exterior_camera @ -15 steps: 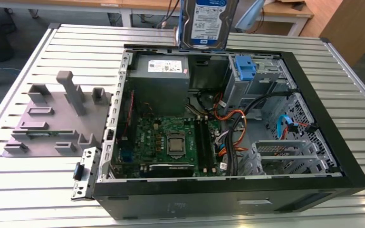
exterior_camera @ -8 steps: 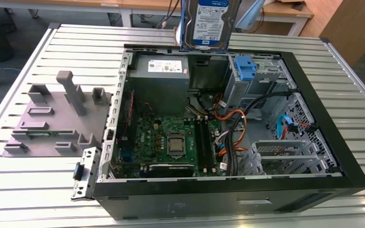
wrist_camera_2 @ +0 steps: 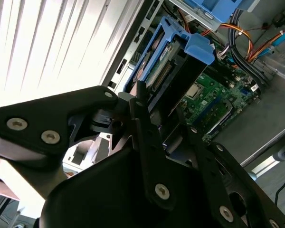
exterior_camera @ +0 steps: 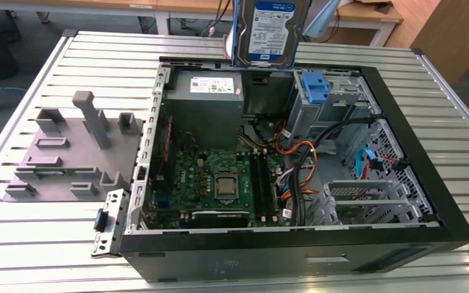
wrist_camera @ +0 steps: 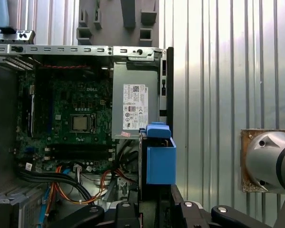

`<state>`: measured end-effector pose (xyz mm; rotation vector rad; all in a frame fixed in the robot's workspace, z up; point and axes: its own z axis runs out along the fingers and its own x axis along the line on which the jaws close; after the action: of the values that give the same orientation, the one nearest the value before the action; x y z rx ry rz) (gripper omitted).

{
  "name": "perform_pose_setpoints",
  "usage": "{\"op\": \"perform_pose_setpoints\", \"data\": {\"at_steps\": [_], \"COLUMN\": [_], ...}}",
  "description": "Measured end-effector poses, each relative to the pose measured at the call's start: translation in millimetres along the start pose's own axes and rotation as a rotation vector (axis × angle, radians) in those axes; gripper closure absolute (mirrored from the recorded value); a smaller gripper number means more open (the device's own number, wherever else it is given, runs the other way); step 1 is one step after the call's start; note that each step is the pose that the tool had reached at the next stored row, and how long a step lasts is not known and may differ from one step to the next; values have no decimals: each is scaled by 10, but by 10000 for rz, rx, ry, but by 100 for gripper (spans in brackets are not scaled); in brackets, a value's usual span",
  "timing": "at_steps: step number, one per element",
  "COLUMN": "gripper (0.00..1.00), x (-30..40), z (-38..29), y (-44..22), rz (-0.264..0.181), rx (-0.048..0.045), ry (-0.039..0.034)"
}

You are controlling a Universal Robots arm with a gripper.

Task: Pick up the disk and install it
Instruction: 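Pick up the disk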

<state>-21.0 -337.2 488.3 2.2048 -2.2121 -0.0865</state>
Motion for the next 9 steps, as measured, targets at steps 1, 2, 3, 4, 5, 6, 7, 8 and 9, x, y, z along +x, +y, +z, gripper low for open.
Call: {"op": "perform_pose_setpoints", "data": {"at_steps": [1,2,3,4,5,6,7,8,9], "gripper": [65,65,65,65,65,65,65,65,65], "x": [11,22,35,51,63,72,81,88,94], "z": [0,1,1,2,2,2,2,2,3], "y": [0,0,-1,-1,-1,-1,-1,-2,-2], "rz": [0,0,-1,-1,-1,0,0,-1,-1], "rx": [0,0,0,1,1,1,0,0,1], "ry": [0,0,0,-1,-1,-1,-1,-1,-2]}}
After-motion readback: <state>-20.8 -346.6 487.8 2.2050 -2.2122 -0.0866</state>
